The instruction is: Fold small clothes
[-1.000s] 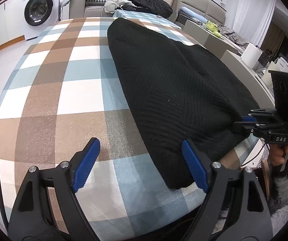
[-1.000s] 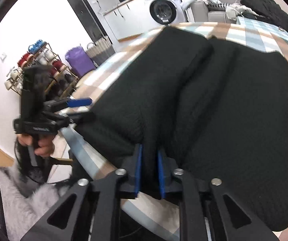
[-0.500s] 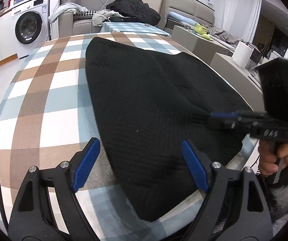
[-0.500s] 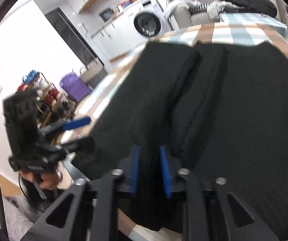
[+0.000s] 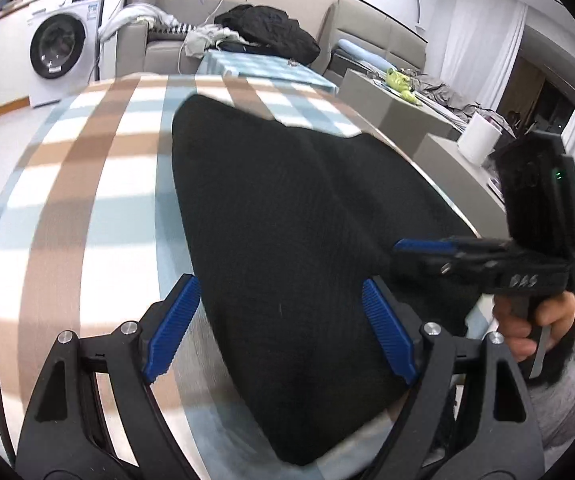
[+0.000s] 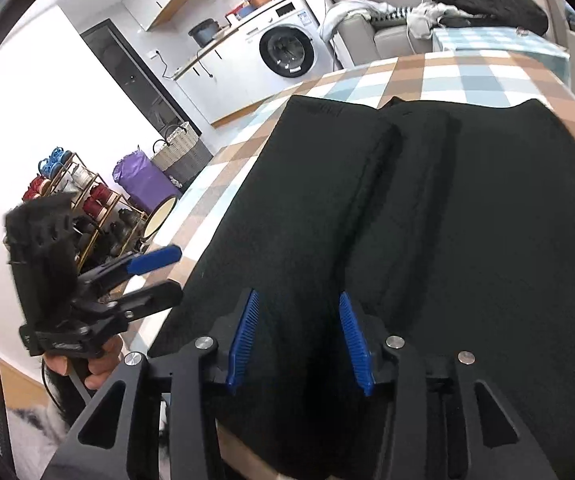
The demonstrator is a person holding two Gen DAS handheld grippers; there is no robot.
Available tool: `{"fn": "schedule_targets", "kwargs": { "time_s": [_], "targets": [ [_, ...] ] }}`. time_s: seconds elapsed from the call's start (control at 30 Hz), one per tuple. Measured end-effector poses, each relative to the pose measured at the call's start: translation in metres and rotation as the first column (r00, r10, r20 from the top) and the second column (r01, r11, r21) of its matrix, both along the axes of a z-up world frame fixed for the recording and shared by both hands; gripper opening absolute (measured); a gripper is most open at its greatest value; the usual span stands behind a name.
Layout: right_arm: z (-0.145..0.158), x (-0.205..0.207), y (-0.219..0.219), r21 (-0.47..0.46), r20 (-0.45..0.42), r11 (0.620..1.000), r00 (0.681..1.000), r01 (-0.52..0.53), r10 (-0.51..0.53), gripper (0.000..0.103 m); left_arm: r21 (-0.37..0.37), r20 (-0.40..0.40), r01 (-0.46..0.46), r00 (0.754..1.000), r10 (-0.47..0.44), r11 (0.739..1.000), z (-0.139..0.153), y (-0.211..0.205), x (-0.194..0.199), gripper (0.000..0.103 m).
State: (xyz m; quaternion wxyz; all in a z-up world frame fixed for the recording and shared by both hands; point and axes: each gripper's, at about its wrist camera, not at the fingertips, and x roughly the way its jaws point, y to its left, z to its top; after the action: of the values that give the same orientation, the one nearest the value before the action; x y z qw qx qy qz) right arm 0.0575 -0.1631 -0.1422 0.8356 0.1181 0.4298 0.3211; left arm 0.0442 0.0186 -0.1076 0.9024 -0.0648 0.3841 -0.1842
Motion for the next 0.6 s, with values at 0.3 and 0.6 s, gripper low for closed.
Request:
{"fn": "schedule_targets", "kwargs": {
  "time_s": [0.3,0.6],
  "targets": [
    [0.010,0.029,0.022,-0.061,0.064,0.998,0.998,0.009,-0.005,0.010,0.051,-0.073,-0.002,0.997,0.006,0.999,-0.016,0.005,0.020,0.082],
    [-0.007,0.037,0.009,-0.142,-0.022,0.989,0.999,0.045,-0.048,0.029,0.061,-0.127,-0.015,0.992,0.022,0.998,-0.040,0.006,0.026,0.082]
  ]
}}
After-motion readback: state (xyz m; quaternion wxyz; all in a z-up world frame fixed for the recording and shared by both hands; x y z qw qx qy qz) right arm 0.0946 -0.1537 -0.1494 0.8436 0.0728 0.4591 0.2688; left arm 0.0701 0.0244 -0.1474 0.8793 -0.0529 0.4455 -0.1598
